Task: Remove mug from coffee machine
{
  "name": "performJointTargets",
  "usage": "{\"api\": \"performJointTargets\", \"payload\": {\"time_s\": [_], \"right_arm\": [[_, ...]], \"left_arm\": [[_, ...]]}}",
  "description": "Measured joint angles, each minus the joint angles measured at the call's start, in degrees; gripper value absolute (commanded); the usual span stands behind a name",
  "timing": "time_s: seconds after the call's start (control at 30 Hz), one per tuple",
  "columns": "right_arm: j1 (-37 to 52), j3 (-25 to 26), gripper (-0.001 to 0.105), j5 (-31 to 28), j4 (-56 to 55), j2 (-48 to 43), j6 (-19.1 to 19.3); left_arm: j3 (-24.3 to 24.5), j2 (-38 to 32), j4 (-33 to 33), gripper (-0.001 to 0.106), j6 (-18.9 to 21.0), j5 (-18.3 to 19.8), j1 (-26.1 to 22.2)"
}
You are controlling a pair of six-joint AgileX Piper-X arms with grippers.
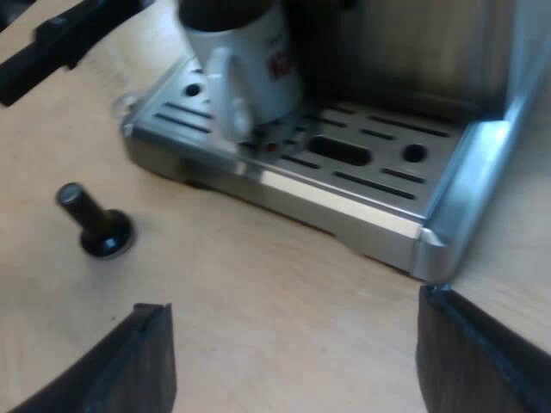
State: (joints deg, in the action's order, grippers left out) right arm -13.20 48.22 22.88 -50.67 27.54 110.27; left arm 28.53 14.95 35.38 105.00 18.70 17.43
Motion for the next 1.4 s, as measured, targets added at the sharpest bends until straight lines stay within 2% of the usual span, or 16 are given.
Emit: {"api": "performJointTargets", "payload": {"time_s": [0.23,0.57,0.9,1.4], "right_arm": [[-8.8,0.0,0.062,-2.4,4.1,4.8,0.1],[-17.9,0.0,0.062,-7.8,8.7,11.6,0.1],[-19.0,0.0,0.062,-8.0,11.9,18.3,0.1],[-19.0,0.0,0.062,-7.8,12.1,27.7,-2.3]], "left_arm": [[0.0,4.6,-2.1,0.079,-0.2,0.0,1.9],[0.0,5.1,-2.5,0.079,-0.2,0.0,1.9],[0.0,5.1,-2.5,0.079,-0.2,0.0,1.9],[0.0,5.1,-2.5,0.079,-0.2,0.0,1.9]]}}
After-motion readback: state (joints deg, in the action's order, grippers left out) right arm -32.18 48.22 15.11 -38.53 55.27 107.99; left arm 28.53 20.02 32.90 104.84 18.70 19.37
